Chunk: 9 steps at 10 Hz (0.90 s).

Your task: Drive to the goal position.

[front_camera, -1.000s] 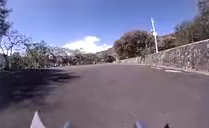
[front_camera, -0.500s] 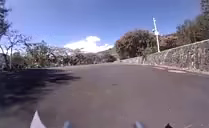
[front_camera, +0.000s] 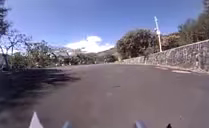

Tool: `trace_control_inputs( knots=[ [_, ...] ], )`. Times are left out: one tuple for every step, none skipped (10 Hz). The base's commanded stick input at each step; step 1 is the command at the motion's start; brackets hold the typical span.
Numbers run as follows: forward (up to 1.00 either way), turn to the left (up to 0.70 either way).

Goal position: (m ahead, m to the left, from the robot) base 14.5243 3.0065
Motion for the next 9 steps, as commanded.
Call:
trace_control_inputs(
  knots=[
    [0.50, 0.00],
    [0.50, 0.00],
    [0.50, 0.00],
    [0.50, 0.00],
    [0.50, 0.00],
    [0.50, 0.00],
    [0.50, 0.00],
    [0.50, 0.00],
    [0.50, 0.00]
  ],
)
